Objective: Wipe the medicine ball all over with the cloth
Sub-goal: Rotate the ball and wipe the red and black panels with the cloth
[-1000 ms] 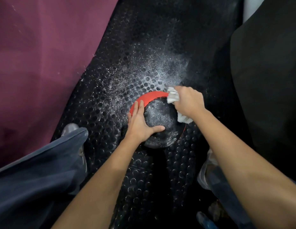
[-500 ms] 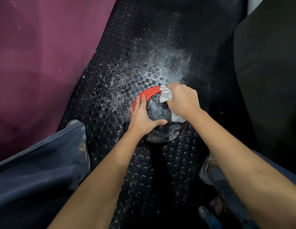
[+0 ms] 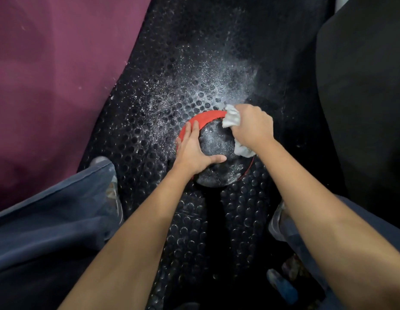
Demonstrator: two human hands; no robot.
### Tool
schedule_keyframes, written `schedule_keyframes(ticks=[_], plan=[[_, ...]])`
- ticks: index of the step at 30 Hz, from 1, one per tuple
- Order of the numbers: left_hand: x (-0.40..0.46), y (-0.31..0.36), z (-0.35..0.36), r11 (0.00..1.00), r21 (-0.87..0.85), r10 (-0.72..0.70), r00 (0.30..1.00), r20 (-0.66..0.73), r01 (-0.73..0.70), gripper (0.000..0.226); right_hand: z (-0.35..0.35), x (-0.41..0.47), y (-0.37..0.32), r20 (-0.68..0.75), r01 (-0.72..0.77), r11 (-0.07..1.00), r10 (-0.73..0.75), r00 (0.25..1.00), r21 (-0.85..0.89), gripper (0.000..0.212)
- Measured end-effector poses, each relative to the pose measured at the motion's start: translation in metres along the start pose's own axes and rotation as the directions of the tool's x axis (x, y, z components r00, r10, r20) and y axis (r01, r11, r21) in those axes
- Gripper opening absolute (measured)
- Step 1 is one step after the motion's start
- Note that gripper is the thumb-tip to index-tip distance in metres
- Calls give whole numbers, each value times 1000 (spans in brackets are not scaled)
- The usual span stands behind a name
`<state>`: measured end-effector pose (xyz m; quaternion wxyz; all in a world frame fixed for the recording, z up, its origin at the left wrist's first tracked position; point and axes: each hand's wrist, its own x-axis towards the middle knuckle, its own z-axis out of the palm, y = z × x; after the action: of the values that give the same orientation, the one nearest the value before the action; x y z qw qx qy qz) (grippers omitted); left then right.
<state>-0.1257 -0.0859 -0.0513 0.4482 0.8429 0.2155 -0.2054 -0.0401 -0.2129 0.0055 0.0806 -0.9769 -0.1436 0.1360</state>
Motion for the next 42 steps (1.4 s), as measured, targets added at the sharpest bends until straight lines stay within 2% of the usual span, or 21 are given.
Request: schedule_keyframes(ticks=[3,8,15,24,36,42], plan=[[3,-3,-2,1000,0,2,1000,0,-2,132,2,-13,1,3,104,994,-104,995,-30,18],[4,-2,-4,1000,0,16,1000,8,-16,132,7,-8,12,-50,-76,995,80,996,65,14],[3,2,-10,999,39,21,995,102,-25,137,6,-1,9,-16,-92,994,93,995,53,11],[8,0,-12,999,37,34,996,84,-37,137,7,0,9,-23,-122,989,125,992,81,14],[23,4,-25,998,39,43,987,152,-50,138,11,11,9,-24,-186,976,190,981,115,16],[21,8,-21,999,17,35,995,94,-36,140,10,11,16,-32,-206,970,212,977,130,16]])
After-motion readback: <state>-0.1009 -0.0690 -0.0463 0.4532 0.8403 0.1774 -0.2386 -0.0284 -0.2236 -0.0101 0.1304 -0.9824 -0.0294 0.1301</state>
